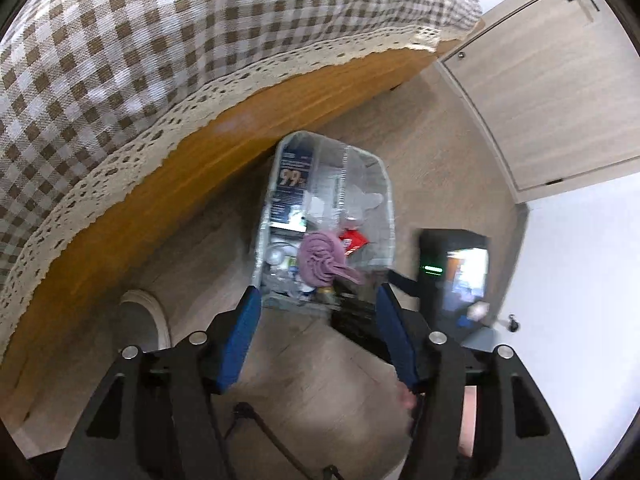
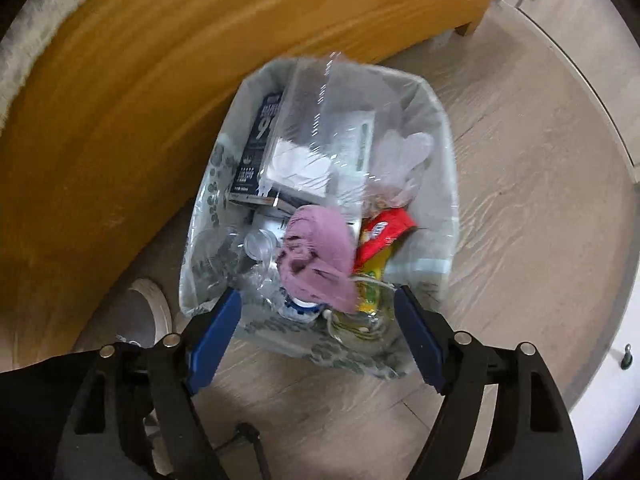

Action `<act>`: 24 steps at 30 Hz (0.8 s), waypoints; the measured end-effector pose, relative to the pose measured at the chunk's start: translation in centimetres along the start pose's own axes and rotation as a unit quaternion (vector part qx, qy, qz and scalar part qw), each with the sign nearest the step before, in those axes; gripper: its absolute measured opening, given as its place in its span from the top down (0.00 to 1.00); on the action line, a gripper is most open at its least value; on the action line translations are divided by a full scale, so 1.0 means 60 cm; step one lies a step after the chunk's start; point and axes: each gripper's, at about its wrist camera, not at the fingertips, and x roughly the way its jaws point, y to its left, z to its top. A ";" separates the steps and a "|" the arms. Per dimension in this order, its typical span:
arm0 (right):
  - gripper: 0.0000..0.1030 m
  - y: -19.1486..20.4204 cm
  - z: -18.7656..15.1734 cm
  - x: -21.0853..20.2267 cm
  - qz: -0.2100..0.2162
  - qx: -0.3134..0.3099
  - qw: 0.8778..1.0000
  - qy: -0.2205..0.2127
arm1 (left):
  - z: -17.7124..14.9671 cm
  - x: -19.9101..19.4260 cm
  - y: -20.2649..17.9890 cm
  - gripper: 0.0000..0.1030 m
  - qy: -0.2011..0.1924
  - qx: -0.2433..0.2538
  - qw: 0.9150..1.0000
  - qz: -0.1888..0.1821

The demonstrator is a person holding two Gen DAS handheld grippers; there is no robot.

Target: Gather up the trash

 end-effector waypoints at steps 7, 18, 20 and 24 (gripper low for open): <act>0.27 -0.040 -0.024 -0.081 -0.018 0.023 0.999 -0.027 | -0.018 0.008 -0.002 0.37 0.016 0.031 0.999 0.018; 0.27 -0.038 -0.053 -0.240 -0.058 0.008 0.994 -0.089 | -0.060 -0.117 -0.014 0.29 -0.121 0.077 0.990 -0.006; 0.27 -0.023 -0.042 -0.273 -0.057 -0.002 0.992 -0.110 | -0.063 -0.163 -0.002 0.28 -0.150 0.075 0.986 -0.004; 0.27 0.053 -0.001 -0.350 -0.037 -0.038 0.986 -0.158 | -0.051 -0.267 0.038 0.23 -0.199 0.054 0.979 0.003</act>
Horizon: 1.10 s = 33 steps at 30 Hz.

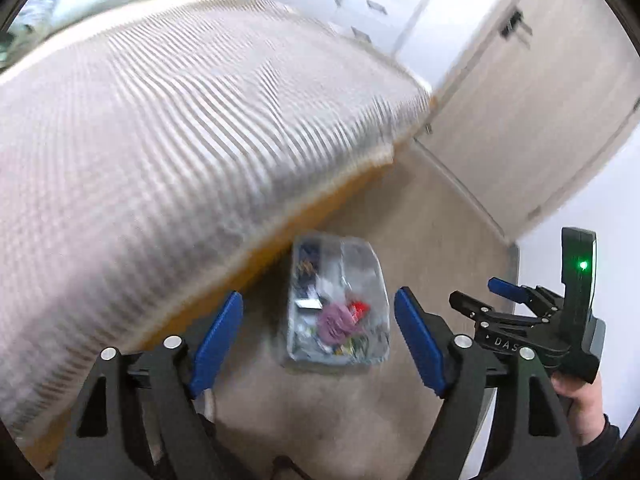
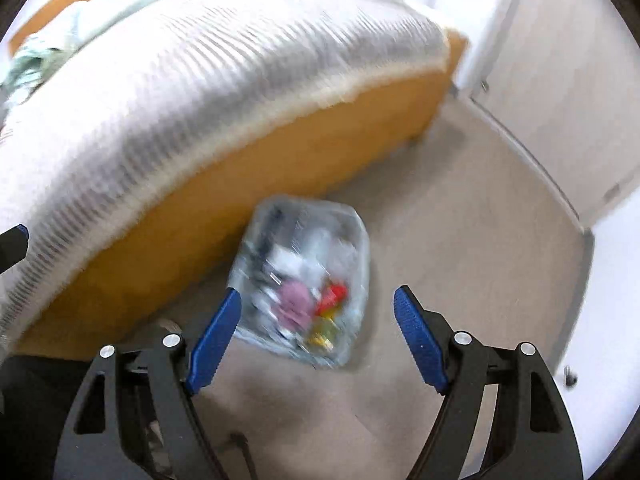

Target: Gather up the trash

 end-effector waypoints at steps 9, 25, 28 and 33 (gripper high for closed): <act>0.27 0.361 0.185 -0.089 0.121 -0.140 0.978 -0.090 | 0.106 -0.249 0.260 0.07 -0.141 -0.045 0.978 0.150; 0.19 0.875 0.447 0.006 0.232 -0.180 0.954 -0.063 | 0.220 -0.439 0.777 0.07 -0.233 -0.181 0.895 0.336; 0.19 0.897 0.448 -0.001 0.256 -0.183 0.944 -0.102 | 0.217 -0.449 0.801 0.07 -0.269 -0.176 0.884 0.339; 0.19 0.899 0.419 -0.047 0.274 -0.216 0.896 -0.275 | 0.209 -0.455 0.799 0.07 -0.349 -0.132 0.855 0.359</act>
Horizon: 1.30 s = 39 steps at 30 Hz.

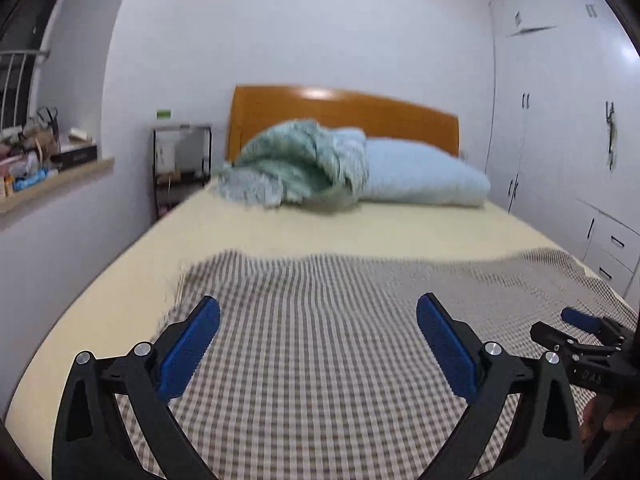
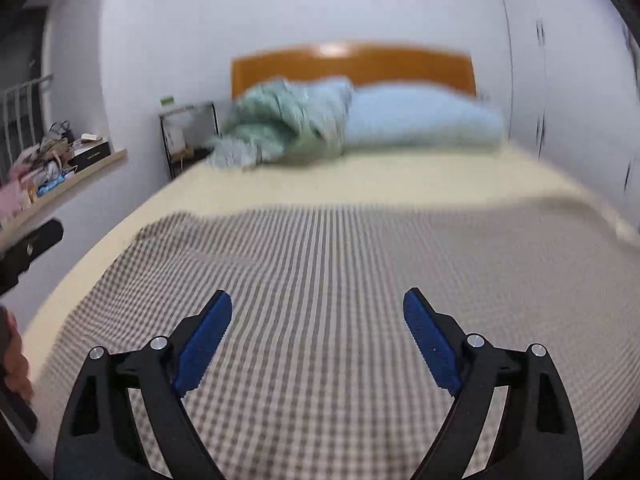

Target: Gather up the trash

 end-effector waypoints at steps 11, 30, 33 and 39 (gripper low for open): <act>0.19 -0.015 0.007 -0.049 -0.027 -0.002 0.999 -0.039 | 0.005 -0.063 -0.030 0.07 -0.031 0.011 0.999 -0.012; 0.13 0.003 -0.085 -0.429 -0.051 0.029 0.998 -0.035 | -0.053 -0.542 -0.067 0.07 -0.054 0.034 0.998 -0.026; 0.13 0.009 -0.114 -0.494 -0.066 0.046 0.996 -0.030 | -0.076 -0.643 -0.077 0.07 -0.062 0.032 0.997 -0.032; 0.13 0.034 -0.174 -0.619 -0.099 0.029 0.994 -0.045 | -0.117 -0.816 -0.092 0.07 -0.066 0.036 0.997 -0.030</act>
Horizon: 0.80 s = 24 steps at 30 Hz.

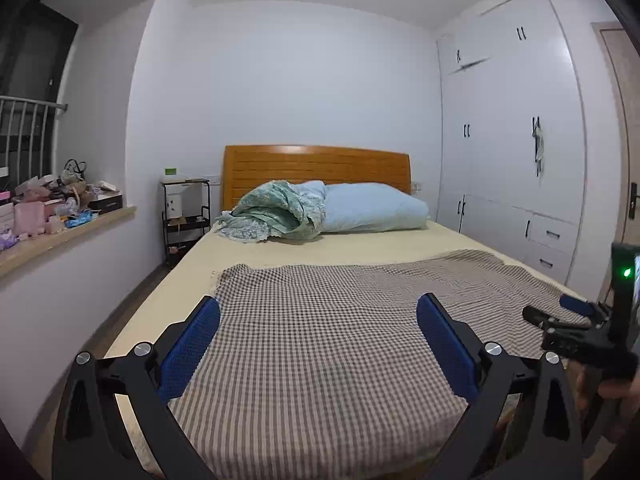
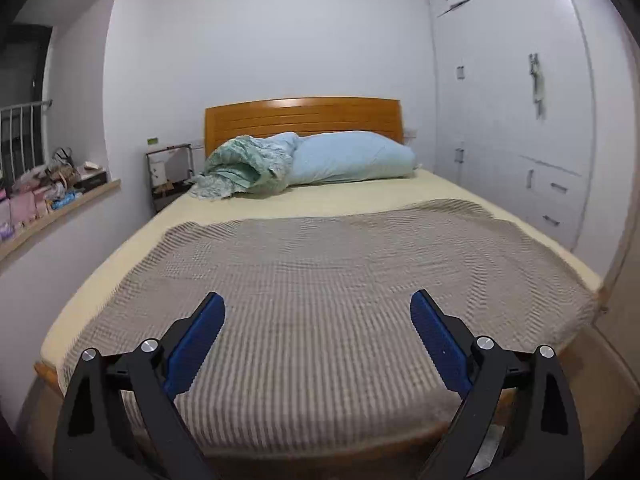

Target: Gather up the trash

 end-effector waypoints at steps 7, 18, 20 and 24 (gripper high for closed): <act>0.13 0.041 -0.058 -0.140 -0.033 -0.070 0.997 -0.012 | -0.026 -0.182 -0.012 0.07 -0.034 0.003 0.999 0.017; 0.13 0.079 -0.173 -0.311 0.022 -0.046 0.998 -0.027 | -0.150 -0.372 -0.019 0.07 -0.040 -0.011 0.999 0.016; 0.13 0.089 -0.186 -0.338 0.027 -0.063 0.997 -0.032 | -0.182 -0.406 -0.021 0.07 -0.017 -0.013 1.000 0.014; 0.13 0.097 -0.225 -0.410 0.039 -0.075 0.996 -0.039 | -0.221 -0.464 -0.025 0.07 0.003 -0.014 1.000 0.027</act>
